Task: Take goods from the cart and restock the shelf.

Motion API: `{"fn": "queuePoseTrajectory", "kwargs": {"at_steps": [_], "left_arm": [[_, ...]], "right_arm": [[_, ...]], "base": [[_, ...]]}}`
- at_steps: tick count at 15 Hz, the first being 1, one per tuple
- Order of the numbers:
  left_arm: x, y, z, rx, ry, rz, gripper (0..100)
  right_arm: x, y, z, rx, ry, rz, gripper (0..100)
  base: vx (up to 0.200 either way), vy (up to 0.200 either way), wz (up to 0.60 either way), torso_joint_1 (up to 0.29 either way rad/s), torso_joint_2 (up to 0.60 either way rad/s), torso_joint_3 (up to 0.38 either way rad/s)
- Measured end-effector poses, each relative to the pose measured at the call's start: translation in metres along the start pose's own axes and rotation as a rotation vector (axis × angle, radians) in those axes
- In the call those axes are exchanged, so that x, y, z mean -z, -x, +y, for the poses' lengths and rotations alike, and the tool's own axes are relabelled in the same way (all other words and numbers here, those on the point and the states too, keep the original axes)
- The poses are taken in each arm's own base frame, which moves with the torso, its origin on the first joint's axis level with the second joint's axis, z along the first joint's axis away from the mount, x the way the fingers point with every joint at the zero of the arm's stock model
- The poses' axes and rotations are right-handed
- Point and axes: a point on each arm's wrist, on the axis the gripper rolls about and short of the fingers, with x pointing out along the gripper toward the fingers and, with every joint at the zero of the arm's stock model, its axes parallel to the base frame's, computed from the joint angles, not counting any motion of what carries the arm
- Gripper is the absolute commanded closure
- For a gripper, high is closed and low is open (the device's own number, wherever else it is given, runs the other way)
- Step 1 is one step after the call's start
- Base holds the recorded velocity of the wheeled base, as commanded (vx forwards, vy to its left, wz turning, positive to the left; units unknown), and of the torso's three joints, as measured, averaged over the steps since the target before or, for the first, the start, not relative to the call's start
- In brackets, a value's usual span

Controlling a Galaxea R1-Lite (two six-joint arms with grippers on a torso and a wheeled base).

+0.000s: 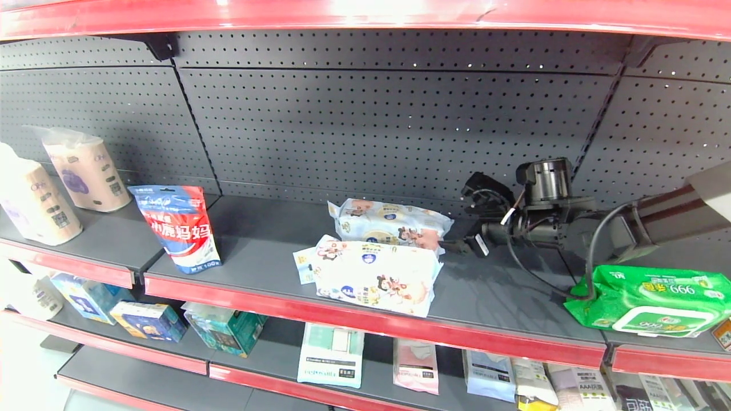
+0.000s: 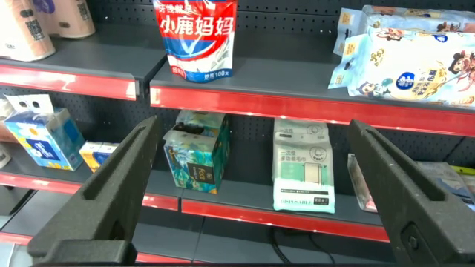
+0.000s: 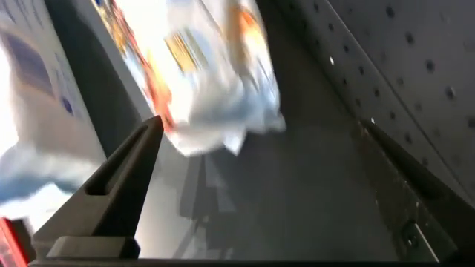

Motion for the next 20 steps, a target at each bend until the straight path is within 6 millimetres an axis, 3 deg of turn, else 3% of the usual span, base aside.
{"fn": "queuePoseTrajectory", "kwargs": {"at_steps": [4, 9, 13, 17, 20], "left_arm": [[0.0, 0.0, 0.0, 0.0, 0.0, 0.0, 0], [0.0, 0.0, 0.0, 0.0, 0.0, 0.0, 0], [0.0, 0.0, 0.0, 0.0, 0.0, 0.0, 0], [0.0, 0.0, 0.0, 0.0, 0.0, 0.0, 0], [0.0, 0.0, 0.0, 0.0, 0.0, 0.0, 0]], "right_arm": [[0.012, 0.032, -0.005, 0.091, -0.071, 0.059, 0], [0.01, 0.067, -0.024, 0.285, -0.178, 0.077, 0], [0.012, 0.099, -0.025, 0.422, -0.252, 0.102, 0], [0.018, 0.154, -0.009, 0.508, -0.397, 0.049, 0], [0.035, 0.208, 0.02, 0.577, -0.44, 0.018, 0]], "base": [[0.0, 0.0, 0.0, 0.0, 0.0, 0.0], [0.0, 0.0, 0.0, 0.0, 0.0, 0.0], [0.0, 0.0, 0.0, 0.0, 0.0, 0.0], [0.0, 0.0, 0.0, 0.0, 0.0, 0.0], [0.0, 0.0, 0.0, 0.0, 0.0, 0.0]]}}
